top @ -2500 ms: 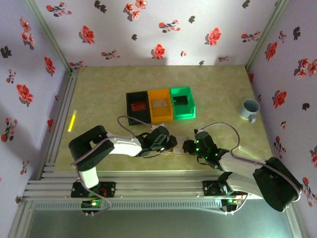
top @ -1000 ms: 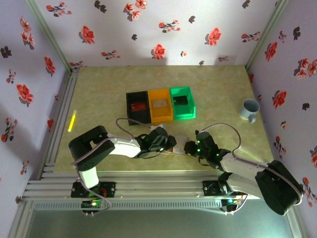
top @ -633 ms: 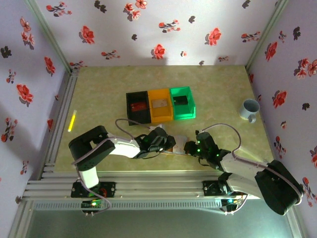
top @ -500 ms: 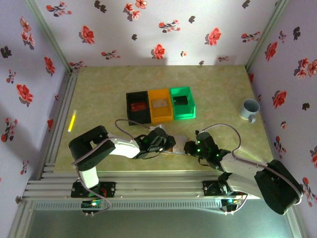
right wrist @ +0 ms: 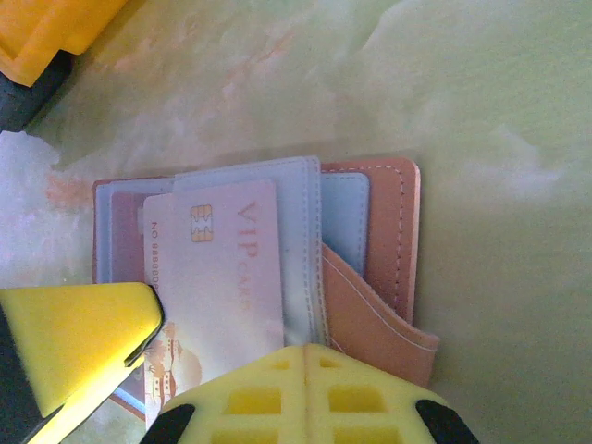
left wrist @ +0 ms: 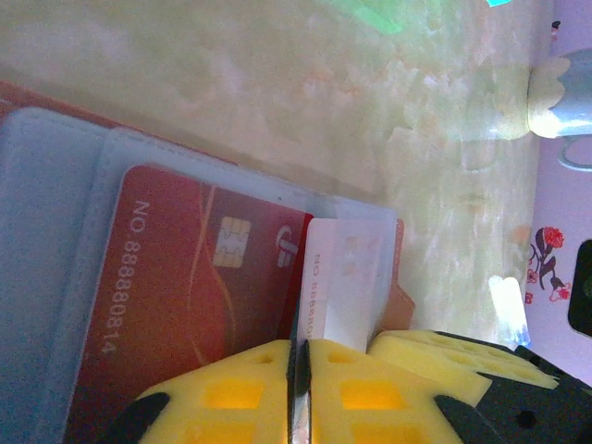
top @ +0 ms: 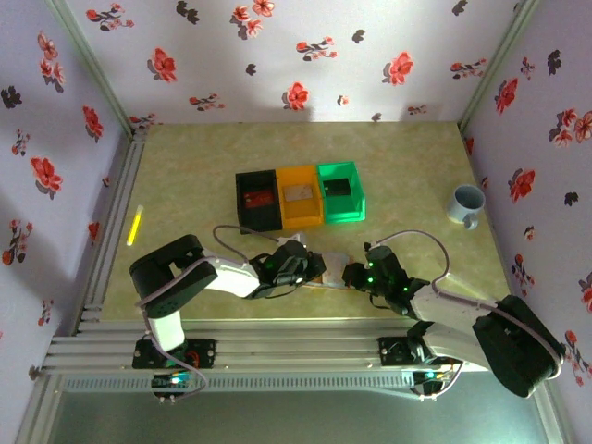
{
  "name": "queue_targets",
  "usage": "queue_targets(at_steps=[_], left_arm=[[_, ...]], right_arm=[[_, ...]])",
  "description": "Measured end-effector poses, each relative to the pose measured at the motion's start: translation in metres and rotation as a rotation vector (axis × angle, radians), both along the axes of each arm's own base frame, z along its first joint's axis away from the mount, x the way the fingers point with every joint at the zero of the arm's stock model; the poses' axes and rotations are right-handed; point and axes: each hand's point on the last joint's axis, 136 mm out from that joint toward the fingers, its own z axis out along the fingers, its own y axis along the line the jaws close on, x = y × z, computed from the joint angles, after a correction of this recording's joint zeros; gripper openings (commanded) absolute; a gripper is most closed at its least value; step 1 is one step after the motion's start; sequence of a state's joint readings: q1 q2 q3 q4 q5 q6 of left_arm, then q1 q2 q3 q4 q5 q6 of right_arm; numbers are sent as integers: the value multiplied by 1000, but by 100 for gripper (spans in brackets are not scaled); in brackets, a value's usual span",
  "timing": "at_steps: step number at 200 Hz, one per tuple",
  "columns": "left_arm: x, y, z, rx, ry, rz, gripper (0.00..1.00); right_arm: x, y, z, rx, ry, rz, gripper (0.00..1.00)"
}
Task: Take the credit cards out of the card holder
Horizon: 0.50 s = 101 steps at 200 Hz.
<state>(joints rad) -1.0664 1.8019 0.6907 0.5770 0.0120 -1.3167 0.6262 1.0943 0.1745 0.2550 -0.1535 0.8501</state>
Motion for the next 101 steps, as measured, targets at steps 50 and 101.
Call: queue_targets(at_steps=[50,101], left_arm=[[1,-1,1,-14,4,7,0],[1,-2,2,-24,-1,7,0]], right_arm=[[0,0,0,0,0,0,3],[0,0,0,0,0,0,3]])
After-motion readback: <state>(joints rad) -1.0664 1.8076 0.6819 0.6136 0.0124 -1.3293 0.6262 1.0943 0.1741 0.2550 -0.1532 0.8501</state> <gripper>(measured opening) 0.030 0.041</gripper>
